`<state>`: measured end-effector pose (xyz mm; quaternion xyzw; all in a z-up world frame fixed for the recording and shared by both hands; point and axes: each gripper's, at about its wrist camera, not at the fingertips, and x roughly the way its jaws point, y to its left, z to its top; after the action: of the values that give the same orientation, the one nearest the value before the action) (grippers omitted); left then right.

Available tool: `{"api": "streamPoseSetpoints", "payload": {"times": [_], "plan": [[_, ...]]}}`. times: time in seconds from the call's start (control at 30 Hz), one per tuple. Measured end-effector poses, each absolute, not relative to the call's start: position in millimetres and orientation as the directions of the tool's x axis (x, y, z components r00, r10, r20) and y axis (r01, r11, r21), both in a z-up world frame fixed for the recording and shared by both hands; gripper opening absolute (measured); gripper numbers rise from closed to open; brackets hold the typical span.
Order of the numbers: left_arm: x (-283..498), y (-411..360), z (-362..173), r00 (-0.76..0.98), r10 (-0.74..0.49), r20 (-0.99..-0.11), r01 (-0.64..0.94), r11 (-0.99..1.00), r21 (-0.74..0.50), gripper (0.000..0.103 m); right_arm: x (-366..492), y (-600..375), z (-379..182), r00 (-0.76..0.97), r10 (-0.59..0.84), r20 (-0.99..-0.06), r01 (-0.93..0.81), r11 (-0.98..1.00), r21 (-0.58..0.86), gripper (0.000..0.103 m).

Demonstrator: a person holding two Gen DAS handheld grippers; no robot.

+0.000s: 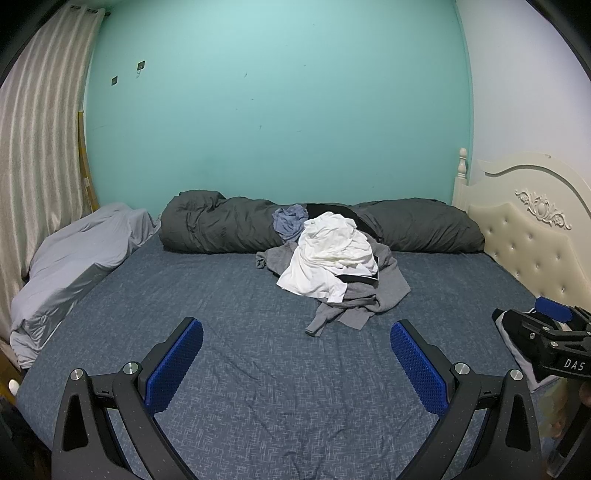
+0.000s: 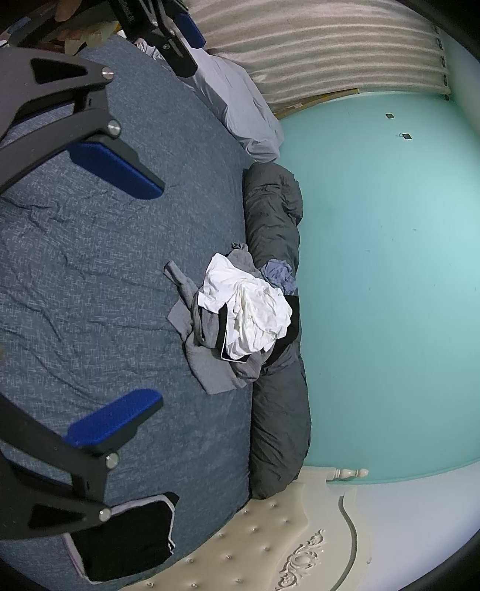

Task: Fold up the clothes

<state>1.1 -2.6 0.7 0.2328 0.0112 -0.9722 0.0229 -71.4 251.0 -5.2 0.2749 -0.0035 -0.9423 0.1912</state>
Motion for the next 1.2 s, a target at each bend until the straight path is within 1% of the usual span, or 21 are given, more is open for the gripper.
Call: {"api": "streamPoseSetpoints", "payload": {"times": [0.23,0.33,0.43,0.63,0.77,0.9,0.97,1.0,1.03,1.2], "plan": [[-11,-7,-9,-0.886,-0.05,-0.462,0.061,-0.998,-0.009,0.103,-80,251,-15,-0.771,-0.358,-0.527,0.343,-0.93,0.129,0.103],[-22,-14,-21,-0.877,-0.054,-0.478,0.071,-0.997,-0.018,0.103,-93,248,-27,-0.762,-0.361,-0.537,0.343,-0.929,0.138,0.103],[-40,-23,-38,-0.869,-0.055,-0.492,0.078,-0.997,-0.026,0.103,-114,240,-44,-0.764,-0.343,-0.547,0.335,-0.935,0.118,0.103],[-91,-45,-77,-0.85,-0.073,-0.521,0.109,-0.993,-0.039,0.103,-186,224,-91,-0.722,-0.34,-0.603,0.324,-0.936,0.14,0.103],[-134,-60,-106,-0.837,-0.05,-0.545,0.102,-0.993,-0.065,0.103,-239,211,-119,-0.716,-0.306,-0.627,0.308,-0.945,0.11,0.103],[-180,-72,-135,-0.824,-0.038,-0.565,0.095,-0.993,-0.071,0.103,-305,203,-148,-0.688,-0.278,-0.671,0.269,-0.955,0.121,0.103],[-200,-79,-148,-0.82,-0.028,-0.572,0.09,-0.993,-0.082,0.103,-336,196,-162,-0.669,-0.288,-0.685,0.277,-0.952,0.129,0.095],[-210,-82,-155,-0.817,-0.022,-0.576,0.088,-0.992,-0.087,0.103,-350,193,-168,-0.662,-0.296,-0.689,0.286,-0.949,0.133,0.084],[-220,-86,-162,-0.815,-0.017,-0.579,0.086,-0.992,-0.092,0.103,-363,189,-174,-0.658,-0.3,-0.69,0.294,-0.947,0.131,0.081],[-260,-104,-197,-0.808,0.003,-0.589,0.099,-0.985,-0.142,0.103,-420,167,-202,-0.658,-0.305,-0.689,0.329,-0.939,0.102,0.08]]}}
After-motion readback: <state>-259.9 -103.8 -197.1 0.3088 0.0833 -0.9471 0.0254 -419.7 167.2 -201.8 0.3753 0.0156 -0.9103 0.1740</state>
